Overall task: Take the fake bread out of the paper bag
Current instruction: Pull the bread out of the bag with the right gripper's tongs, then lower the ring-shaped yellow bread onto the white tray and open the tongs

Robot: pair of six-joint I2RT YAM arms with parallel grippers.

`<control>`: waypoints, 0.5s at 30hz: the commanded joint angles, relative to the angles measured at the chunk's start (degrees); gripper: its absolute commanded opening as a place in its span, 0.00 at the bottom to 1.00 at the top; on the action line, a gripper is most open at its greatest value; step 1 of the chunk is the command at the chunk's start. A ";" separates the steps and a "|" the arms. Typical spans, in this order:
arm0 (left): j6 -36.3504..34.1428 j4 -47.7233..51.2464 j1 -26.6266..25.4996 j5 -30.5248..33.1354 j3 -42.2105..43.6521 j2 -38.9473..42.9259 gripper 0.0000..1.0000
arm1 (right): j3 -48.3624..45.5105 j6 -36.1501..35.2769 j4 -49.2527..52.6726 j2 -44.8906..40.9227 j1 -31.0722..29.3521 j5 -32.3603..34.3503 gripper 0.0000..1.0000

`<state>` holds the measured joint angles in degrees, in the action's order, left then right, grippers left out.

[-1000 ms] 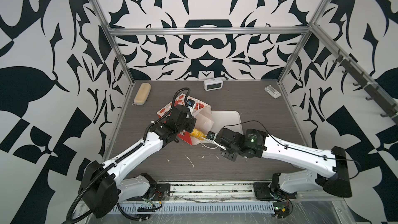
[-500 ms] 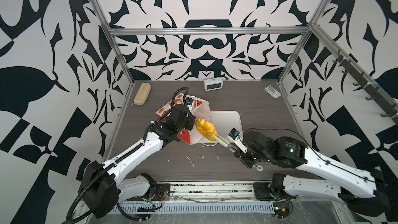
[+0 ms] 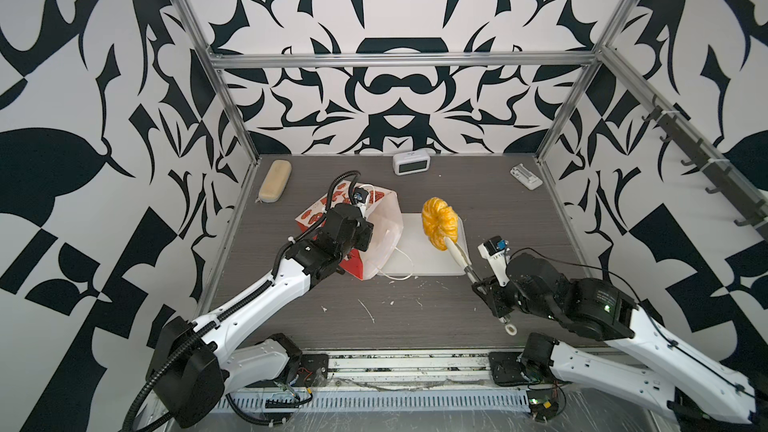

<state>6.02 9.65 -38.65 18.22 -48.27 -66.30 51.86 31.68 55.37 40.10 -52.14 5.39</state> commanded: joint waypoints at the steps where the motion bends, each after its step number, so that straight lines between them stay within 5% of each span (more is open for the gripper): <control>1: 0.88 -1.72 -0.02 1.22 1.24 1.79 0.00 | -3.32 1.70 -10.39 0.15 4.47 -5.39 0.01; 8: 0.92 -2.60 -0.02 1.31 2.12 2.66 0.00 | -12.86 3.02 -27.18 5.57 18.40 -22.55 0.00; 15: 1.52 -3.58 -0.05 1.23 3.08 3.63 0.00 | -16.52 5.12 -34.24 11.51 28.07 -32.38 0.00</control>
<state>6.17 8.34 -38.65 18.70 -46.17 -64.01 35.42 35.22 30.87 51.46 -26.81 -19.55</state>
